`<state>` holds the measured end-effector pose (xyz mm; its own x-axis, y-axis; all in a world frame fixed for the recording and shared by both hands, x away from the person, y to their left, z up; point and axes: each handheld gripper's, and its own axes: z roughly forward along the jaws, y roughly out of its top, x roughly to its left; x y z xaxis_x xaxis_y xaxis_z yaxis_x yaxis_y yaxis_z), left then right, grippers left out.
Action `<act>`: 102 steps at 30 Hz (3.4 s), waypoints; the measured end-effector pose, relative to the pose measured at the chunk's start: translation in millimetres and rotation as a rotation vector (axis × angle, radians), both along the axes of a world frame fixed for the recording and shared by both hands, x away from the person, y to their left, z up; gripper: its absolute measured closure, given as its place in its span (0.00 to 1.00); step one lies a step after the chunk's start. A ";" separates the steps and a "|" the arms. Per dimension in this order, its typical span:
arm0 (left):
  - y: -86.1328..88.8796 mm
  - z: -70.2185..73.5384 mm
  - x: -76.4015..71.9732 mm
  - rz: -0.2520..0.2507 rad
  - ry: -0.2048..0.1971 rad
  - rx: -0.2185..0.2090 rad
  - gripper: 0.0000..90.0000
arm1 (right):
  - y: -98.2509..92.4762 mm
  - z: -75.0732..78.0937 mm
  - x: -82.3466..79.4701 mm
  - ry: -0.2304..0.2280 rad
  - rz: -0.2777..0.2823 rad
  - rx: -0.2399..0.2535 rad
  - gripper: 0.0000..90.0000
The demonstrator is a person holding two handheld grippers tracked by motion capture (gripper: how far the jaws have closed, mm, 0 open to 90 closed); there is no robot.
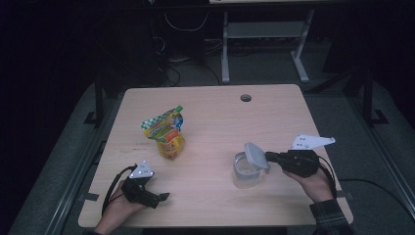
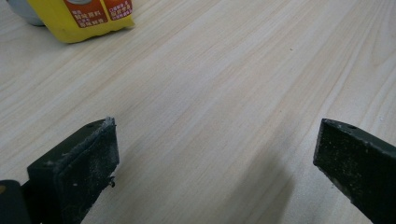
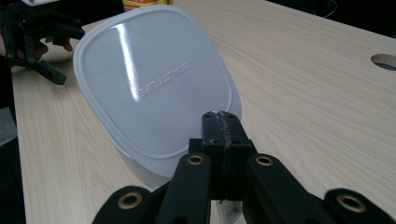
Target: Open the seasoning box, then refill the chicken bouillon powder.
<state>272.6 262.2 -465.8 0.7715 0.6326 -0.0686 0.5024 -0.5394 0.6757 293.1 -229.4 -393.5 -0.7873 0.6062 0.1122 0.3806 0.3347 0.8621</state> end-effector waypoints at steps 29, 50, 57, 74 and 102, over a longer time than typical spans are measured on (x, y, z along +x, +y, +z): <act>-0.3 -0.2 -0.5 0.004 0.007 -0.004 0.00 | -5.3 -14.7 2.4 0.036 -0.018 -0.010 1.00; 0.7 1.5 -1.7 0.011 0.002 -0.013 0.00 | -27.8 -30.5 -17.5 0.060 -0.114 -0.018 1.00; 1.2 2.6 -2.5 0.017 0.001 -0.017 0.00 | -29.5 -36.3 -33.8 0.056 -0.132 -0.033 1.00; 6.1 7.7 -2.0 0.041 -0.017 -0.027 0.00 | 1.4 -41.0 -55.5 0.048 -0.017 -0.041 0.99; 25.0 53.5 27.6 0.153 -0.129 -0.159 0.00 | 31.2 -38.0 -57.8 0.027 0.073 -0.016 0.98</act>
<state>300.2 287.2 -412.4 0.6765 0.7317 -0.0835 0.4737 -0.3456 0.8100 235.4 -198.2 -431.5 -0.8266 0.5489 0.1245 0.3775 0.3766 0.8460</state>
